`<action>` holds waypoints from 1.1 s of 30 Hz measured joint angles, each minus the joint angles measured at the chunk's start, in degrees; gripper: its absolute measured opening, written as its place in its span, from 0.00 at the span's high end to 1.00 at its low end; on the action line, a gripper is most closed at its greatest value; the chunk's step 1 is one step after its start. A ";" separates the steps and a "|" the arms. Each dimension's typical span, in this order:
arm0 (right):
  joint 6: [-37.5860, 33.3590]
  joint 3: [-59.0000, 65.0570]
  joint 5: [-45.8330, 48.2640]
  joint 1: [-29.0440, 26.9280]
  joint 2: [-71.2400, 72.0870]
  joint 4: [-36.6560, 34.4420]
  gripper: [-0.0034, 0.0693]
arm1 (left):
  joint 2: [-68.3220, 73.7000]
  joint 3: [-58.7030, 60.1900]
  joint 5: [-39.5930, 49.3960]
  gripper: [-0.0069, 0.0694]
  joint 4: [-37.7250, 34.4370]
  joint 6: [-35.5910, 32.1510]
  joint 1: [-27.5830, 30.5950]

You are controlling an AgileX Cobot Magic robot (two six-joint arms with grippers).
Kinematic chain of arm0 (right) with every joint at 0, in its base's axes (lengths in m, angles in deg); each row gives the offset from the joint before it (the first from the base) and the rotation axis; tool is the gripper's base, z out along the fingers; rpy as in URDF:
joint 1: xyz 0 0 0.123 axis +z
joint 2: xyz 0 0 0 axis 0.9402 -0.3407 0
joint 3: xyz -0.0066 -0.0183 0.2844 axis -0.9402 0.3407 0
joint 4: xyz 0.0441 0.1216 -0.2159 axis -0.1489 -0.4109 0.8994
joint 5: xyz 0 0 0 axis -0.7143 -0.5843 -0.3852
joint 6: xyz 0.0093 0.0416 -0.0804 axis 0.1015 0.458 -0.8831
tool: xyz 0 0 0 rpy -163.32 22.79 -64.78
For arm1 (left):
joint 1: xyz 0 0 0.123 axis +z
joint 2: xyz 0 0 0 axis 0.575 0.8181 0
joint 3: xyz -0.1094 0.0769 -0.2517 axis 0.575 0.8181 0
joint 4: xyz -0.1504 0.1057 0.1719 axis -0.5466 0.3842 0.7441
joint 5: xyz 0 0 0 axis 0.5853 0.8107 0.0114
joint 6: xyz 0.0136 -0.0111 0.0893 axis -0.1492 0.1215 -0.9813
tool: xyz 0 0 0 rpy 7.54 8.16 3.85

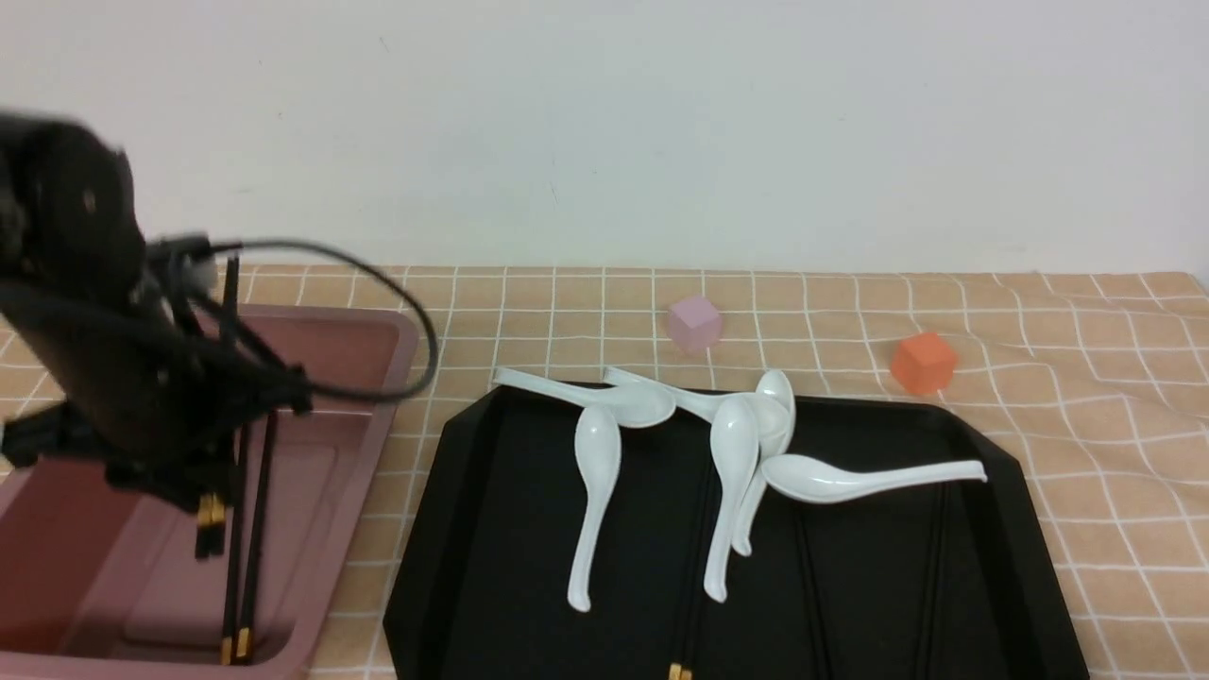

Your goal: On brown tablecloth take chopsticks from black tray and put them in box.

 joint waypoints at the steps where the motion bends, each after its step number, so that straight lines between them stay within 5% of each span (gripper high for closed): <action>1: 0.00 0.00 0.00 0.00 0.00 0.00 0.62 | 0.40 1.19 -1.30 0.75 0.00 0.22 0.00; 7: 0.00 0.00 0.00 0.00 0.00 0.00 0.62 | 2.84 4.22 -5.35 0.74 0.00 3.10 0.00; 19: 0.00 0.00 0.00 0.00 0.00 0.00 0.62 | -2.09 2.76 0.37 0.53 -0.74 2.03 0.00; 33: 0.00 0.00 0.00 0.00 0.00 0.00 0.62 | -29.70 8.29 9.44 0.93 -0.85 -1.81 0.00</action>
